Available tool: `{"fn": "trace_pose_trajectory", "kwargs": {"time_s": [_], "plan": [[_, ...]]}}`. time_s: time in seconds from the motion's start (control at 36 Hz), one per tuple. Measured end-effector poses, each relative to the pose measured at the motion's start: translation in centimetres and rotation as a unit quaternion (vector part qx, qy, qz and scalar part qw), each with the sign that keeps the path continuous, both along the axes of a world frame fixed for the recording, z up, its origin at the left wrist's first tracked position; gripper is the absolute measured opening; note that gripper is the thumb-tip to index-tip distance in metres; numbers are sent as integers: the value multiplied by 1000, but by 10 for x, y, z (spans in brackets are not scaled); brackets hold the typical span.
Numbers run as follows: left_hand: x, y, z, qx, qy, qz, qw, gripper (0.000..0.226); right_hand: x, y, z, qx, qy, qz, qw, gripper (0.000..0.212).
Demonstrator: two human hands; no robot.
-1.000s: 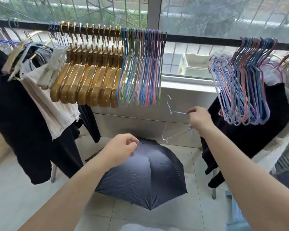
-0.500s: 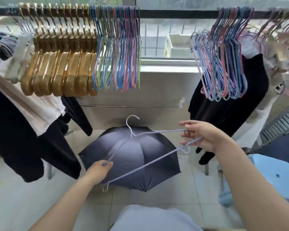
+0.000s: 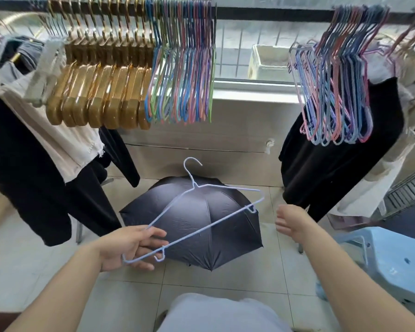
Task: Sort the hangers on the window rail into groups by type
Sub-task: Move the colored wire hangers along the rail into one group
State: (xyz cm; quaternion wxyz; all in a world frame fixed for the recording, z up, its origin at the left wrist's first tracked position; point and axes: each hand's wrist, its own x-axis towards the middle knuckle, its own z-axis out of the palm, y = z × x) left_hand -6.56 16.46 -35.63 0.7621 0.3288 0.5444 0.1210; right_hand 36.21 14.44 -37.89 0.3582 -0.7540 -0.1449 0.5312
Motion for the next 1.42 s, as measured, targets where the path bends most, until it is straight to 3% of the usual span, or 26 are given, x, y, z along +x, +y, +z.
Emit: {"fn": "trace_pose_trajectory", "kwargs": {"time_s": [0.11, 0.22, 0.31, 0.42, 0.47, 0.53, 0.58, 0.67, 0.75, 0.83, 0.92, 1.06, 1.22, 1.42], "plan": [[33, -8, -17, 4, 38, 54, 998, 25, -38, -8, -9, -43, 12, 80, 996, 9], [81, -25, -28, 35, 93, 81, 992, 21, -82, -16, -10, -55, -21, 251, 966, 17], [119, -35, -24, 89, 132, 82, 984, 31, -112, -20, -3, -42, 11, 317, 948, 32], [155, -37, -11, 188, 156, 32, 969, 26, -142, -17, 7, 8, 157, 315, 936, 38], [169, -37, -4, 233, 170, 21, 957, 24, -151, -13, 12, 23, 253, 245, 936, 33], [178, -39, 5, 264, 153, 4, 952, 32, -151, -6, 17, 50, 260, 170, 949, 25], [182, -42, 17, 271, 105, -38, 956, 41, -145, -1, 21, 77, 214, 150, 962, 18], [183, -42, 31, 263, 27, -114, 958, 60, -131, 7, 26, 97, 118, 169, 974, 32], [190, -44, 37, 251, -1, -141, 958, 52, -113, 15, 37, 122, 12, 148, 981, 23], [191, -42, 40, 268, 26, -149, 951, 48, -91, 25, 60, 156, -48, 128, 978, 21], [184, -28, 47, 310, 68, -118, 941, 42, -66, 34, 96, 199, -111, 111, 967, 21], [167, 11, 72, 314, 86, 13, 945, 34, -16, 62, 157, 258, -289, 99, 916, 32], [158, 33, 104, 334, 95, 91, 933, 30, 24, 100, 213, 270, -366, 69, 888, 45], [164, 36, 120, 345, 84, 94, 930, 28, 39, 127, 233, 197, -354, 78, 911, 35]]}}
